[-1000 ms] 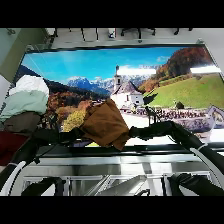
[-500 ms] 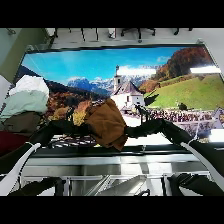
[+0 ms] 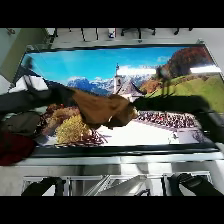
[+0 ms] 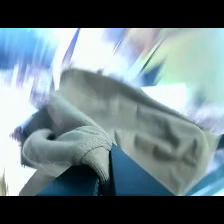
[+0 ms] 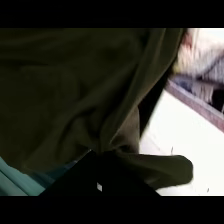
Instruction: Fold the shirts.
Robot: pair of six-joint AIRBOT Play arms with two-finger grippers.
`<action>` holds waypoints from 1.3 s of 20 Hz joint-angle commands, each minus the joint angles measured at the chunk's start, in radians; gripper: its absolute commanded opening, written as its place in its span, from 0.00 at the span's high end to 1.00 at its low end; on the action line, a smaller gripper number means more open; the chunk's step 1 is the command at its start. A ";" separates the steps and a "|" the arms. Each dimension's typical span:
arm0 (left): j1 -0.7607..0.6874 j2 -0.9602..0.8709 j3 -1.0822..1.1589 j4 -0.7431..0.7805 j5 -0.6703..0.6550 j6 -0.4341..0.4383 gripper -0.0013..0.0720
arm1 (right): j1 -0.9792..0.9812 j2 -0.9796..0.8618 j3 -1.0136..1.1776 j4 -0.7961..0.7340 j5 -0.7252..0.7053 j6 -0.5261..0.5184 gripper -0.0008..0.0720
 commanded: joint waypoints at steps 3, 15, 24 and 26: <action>0.031 0.173 0.453 0.003 0.087 -0.060 0.96 | -0.097 0.240 0.456 -0.040 -0.151 -0.061 0.96; 0.031 -0.100 0.463 0.032 0.321 -0.096 0.96 | -0.097 0.055 0.451 -0.147 -0.356 -0.071 0.96; 0.030 -0.492 -0.064 0.026 0.090 -0.003 0.96 | -0.096 -0.385 0.090 -0.073 -0.230 -0.074 0.96; 0.031 -0.548 -0.064 0.027 0.058 -0.002 0.96 | -0.097 -0.417 0.092 -0.052 -0.174 -0.076 0.96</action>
